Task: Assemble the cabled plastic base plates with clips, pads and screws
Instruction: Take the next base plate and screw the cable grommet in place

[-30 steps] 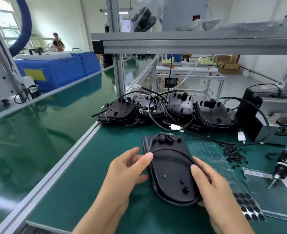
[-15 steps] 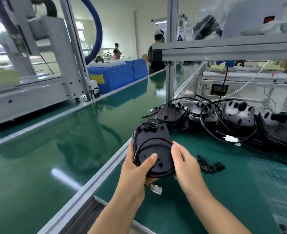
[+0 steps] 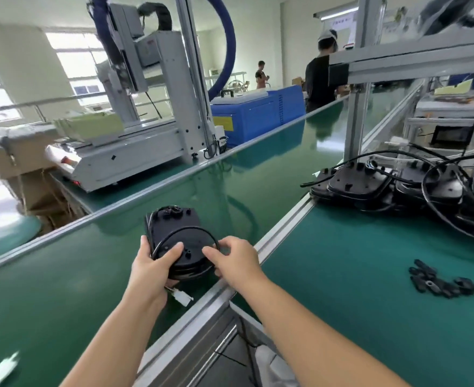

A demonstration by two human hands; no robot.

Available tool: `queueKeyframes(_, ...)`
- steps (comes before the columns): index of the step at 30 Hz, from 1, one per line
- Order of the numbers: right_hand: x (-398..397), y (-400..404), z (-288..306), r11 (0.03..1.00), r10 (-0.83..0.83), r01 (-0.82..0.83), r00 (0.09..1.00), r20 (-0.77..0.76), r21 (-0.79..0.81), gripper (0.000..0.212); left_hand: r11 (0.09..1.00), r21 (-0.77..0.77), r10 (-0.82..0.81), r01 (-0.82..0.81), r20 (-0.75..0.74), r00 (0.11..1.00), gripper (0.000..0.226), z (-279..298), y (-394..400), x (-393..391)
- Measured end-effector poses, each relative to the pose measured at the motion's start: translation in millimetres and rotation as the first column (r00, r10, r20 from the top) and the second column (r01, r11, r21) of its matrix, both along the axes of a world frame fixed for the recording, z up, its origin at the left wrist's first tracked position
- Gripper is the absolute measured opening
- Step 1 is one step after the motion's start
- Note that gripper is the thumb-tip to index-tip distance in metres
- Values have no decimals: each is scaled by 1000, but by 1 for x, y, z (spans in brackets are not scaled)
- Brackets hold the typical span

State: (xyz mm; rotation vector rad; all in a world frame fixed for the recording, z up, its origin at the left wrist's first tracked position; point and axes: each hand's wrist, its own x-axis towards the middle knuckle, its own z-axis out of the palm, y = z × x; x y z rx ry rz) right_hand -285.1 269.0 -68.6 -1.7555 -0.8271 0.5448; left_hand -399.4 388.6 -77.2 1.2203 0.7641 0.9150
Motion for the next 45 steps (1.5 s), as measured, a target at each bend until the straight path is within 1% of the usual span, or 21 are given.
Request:
queueKeyframes(3, -22, 30, 1, 1000, 22, -22, 993, -114, 6, 31, 988, 21, 156, -155, -110, 982, 74, -7, 24, -25)
queueKeyframes(6, -42, 53, -4, 999, 37, -38, 986, -163, -1, 24, 946, 86, 323, -312, -241, 915, 92, -17, 41, -46)
queueKeyframes(9, -55, 71, -9, 998, 53, -57, 979, -197, -14, 17, 918, 125, 398, -378, -268, 878, 90, -18, 50, -61)
queueKeyframes(12, -60, 83, -12, 997, 60, -67, 987, -152, -40, 13, 890, 233, 454, -392, -378, 807, 82, -16, 49, -66)
queueKeyframes(15, -62, 89, -15, 996, 46, -56, 987, -151, -65, 12, 845, 373, 531, -383, -504, 681, 62, -13, 43, -67)
queueKeyframes(17, -64, 92, -17, 996, 35, -48, 986, -160, -78, 9, 829, 408, 557, -381, -555, 617, 52, -11, 42, -70)
queueKeyframes(19, -65, 94, -18, 996, 33, -44, 991, -133, -79, 12, 830, 408, 558, -381, -583, 591, 49, -7, 42, -73)
queueKeyframes(21, -68, 94, -18, 996, 47, -54, 994, -96, -74, 17, 827, 412, 562, -382, -618, 551, 53, -6, 42, -74)
queueKeyframes(23, -68, 92, -19, 994, 75, -80, 994, -77, -71, 21, 816, 440, 578, -376, -642, 503, 67, -5, 40, -72)
queueKeyframes(26, -64, 85, -17, 990, 114, -119, 991, -65, -70, 27, 778, 533, 625, -333, -601, 498, 85, 2, 30, -68)
queueKeyframes(28, -57, 74, -13, 991, 113, -117, 991, -69, -58, 34, 688, 666, 708, -287, -531, 465, 92, 13, 20, -65)
queueKeyframes(30, -48, 57, -6, 994, 98, -101, 993, -73, -35, 33, 514, 827, 819, -229, -393, 419, 90, 26, 10, -58)
queueKeyframes(32, -32, 31, 1, 998, 64, -63, 994, -91, 6, 27, 344, 921, 853, -184, -224, 472, 73, 40, 0, -44)
queueKeyframes(33, -21, 15, 5, 999, 42, -38, 993, -106, 36, 23, 300, 939, 827, -171, -167, 536, 60, 48, -6, -32)
queueKeyframes(34, -9, -3, 9, 998, 15, -7, 993, -120, 67, 20, 296, 943, 777, -152, -145, 613, 46, 55, -12, -17)
queueKeyframes(36, 17, -46, 16, 991, -58, 75, 987, -148, 112, 14, 387, 921, 619, -54, -215, 755, 24, 68, -31, 22)
queueKeyframes(38, 44, -97, 19, 974, -159, 185, 971, -181, 134, 14, 468, 878, 416, 105, -323, 850, 17, 74, -56, 70)
queueKeyframes(39, 57, -124, 20, 961, -210, 239, 958, -194, 140, 17, 477, 860, 327, 182, -366, 871, 18, 73, -70, 95)
queueKeyframes(42, 92, -199, 18, 891, -387, 419, 902, -193, 174, 21, 424, 828, 156, 367, -466, 871, 21, 68, -112, 174)
queueKeyframes(43, 102, -220, 16, 856, -454, 483, 872, -183, 183, 22, 448, 796, 96, 407, -496, 863, 23, 66, -123, 201)
queueKeyframes(45, 120, -254, 10, 765, -582, 606, 795, -169, 219, 23, 600, 655, -22, 458, -559, 829, 35, 63, -137, 253)
